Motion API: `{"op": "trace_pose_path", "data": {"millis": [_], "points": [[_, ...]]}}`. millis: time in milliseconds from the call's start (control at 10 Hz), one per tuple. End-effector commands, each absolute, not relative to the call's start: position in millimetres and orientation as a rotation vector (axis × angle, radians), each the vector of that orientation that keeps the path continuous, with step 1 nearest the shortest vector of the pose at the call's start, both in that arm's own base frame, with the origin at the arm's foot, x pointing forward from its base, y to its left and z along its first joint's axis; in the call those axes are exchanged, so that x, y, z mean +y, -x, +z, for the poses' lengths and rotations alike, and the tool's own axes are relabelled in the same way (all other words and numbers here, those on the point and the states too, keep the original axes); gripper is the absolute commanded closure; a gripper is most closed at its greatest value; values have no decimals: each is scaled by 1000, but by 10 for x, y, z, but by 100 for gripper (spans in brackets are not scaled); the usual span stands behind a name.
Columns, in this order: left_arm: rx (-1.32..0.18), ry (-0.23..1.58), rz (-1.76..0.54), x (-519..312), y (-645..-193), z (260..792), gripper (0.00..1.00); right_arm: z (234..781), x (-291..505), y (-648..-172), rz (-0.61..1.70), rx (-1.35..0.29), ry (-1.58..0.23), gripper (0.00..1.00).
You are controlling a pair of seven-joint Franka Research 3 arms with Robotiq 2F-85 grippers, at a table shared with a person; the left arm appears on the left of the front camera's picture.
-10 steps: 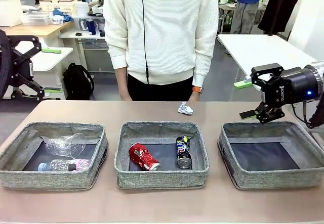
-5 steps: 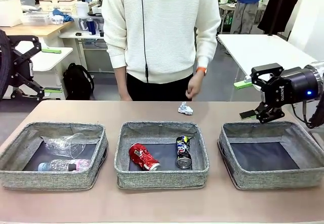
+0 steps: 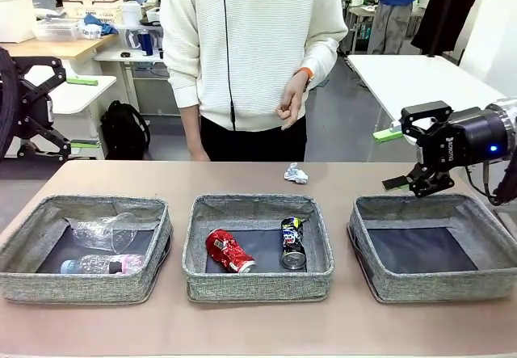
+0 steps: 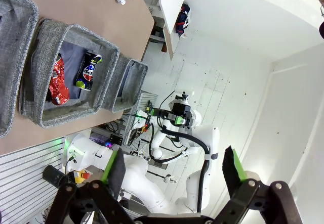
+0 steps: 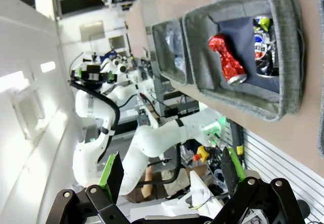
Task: Sort the waste into the appropriate baskets.
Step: Pick up the waste item pointed out by the person.
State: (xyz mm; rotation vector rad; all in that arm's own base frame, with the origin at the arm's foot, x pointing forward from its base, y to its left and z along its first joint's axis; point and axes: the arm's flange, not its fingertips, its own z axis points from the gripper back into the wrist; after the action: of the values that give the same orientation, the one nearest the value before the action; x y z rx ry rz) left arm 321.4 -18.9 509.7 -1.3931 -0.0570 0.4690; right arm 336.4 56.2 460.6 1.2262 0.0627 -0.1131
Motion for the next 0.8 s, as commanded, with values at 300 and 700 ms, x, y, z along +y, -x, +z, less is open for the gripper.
{"op": "trace_pose_path", "data": {"millis": [300, 700], "points": [[-58, 1410, 480, -200, -3217, 5126, 0, 4611, 574, -3373, -119, 62, -1246, 0], [-58, 1410, 480, -200, -3217, 5126, 0, 4606, 561, -3364, -113, 63, -1226, 0]]}}
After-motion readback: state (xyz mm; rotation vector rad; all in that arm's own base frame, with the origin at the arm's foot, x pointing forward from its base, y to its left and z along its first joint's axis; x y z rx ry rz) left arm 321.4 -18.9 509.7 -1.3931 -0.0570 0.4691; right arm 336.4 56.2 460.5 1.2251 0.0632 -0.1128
